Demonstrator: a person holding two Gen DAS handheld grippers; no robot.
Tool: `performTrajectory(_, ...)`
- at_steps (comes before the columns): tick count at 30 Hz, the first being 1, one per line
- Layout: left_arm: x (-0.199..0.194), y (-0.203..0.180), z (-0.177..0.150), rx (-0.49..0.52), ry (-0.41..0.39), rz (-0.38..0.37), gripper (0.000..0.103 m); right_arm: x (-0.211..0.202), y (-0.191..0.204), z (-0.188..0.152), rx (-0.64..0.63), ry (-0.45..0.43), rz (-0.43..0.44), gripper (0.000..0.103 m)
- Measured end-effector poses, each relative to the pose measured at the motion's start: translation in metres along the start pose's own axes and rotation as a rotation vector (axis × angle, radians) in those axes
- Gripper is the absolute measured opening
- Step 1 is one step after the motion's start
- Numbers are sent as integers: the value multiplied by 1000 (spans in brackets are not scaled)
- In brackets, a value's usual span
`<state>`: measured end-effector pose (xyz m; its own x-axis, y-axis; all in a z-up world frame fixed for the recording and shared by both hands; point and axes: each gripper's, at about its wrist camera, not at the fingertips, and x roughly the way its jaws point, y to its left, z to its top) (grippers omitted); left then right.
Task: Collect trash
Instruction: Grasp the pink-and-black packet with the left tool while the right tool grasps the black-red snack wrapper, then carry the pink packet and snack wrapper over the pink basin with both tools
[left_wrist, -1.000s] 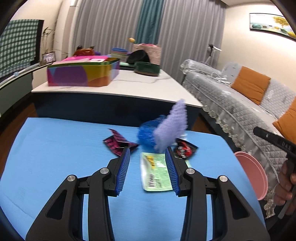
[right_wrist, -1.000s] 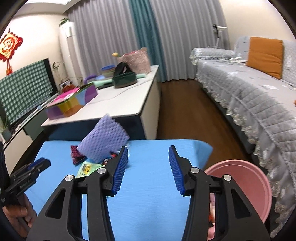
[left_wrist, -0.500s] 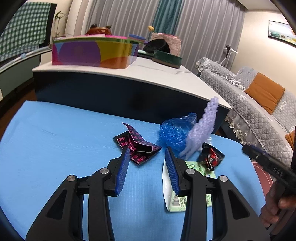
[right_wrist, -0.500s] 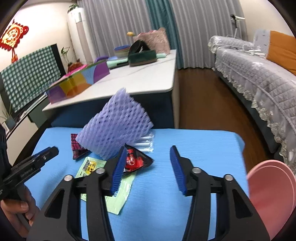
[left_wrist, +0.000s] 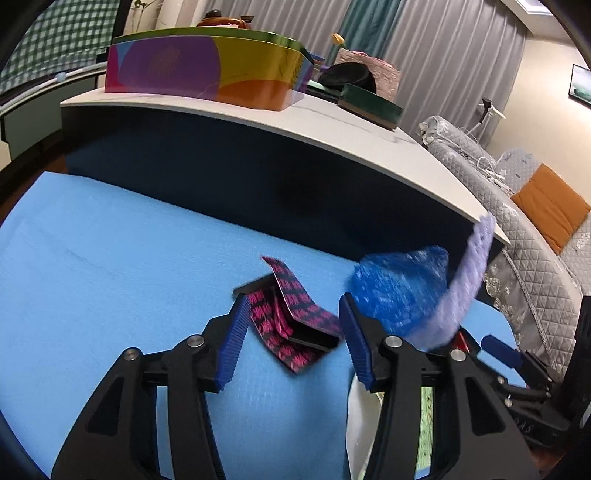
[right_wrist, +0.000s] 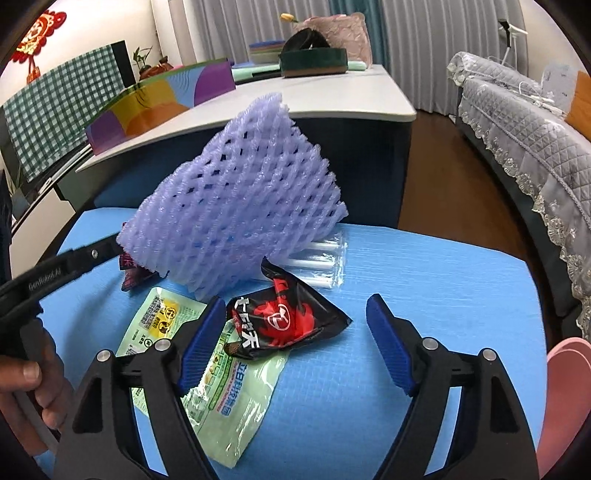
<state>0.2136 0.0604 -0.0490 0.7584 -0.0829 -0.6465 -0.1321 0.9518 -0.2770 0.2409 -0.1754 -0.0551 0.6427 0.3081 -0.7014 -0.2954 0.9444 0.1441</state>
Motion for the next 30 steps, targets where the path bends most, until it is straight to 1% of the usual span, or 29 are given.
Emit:
performTrajectory(3,4,-2,2,13,7,11,49,4,1,1,-3,23,-1,78)
performTrajectory(4,5,-3,3,16,10,11,46,5,0,1,-2,31,-1,78)
performTrajectory(5,6,-5,4,19,14,9,37,6,0,0,-2,38,-3,78)
performTrajectory(6,8,-6,3,25,27,6,34,7,0,0,-2,45,-5,78)
performTrajectory(7,11,-7,3,31,40,9,26,8,0,0,-2,54,-2,77)
performTrajectory(8,13,-6,2,34,53,11,15,9,-1,-1,-3,61,0,75)
performTrajectory(9,14,-6,1,35,63,13,10,10,-1,-1,-6,69,-3,74)
performTrajectory(10,12,-6,0,33,64,10,10,12,0,-1,-11,81,-11,69)
performTrajectory(12,7,-5,0,38,54,18,8,11,1,-2,-23,77,-15,56)
performTrajectory(13,4,-5,1,43,49,19,3,9,2,-3,-31,73,-19,47)
performTrajectory(14,-1,-5,2,46,38,15,1,8,3,-4,-37,74,-21,34)
performTrajectory(16,-8,-6,4,54,25,22,0,6,2,-5,-38,72,-23,33)
performTrajectory(21,-27,-5,3,69,7,25,0,-5,-8,-10,14,56,-5,30)
performTrajectory(30,-63,-13,4,106,-28,14,0,-51,-7,-11,28,-11,-2,30)
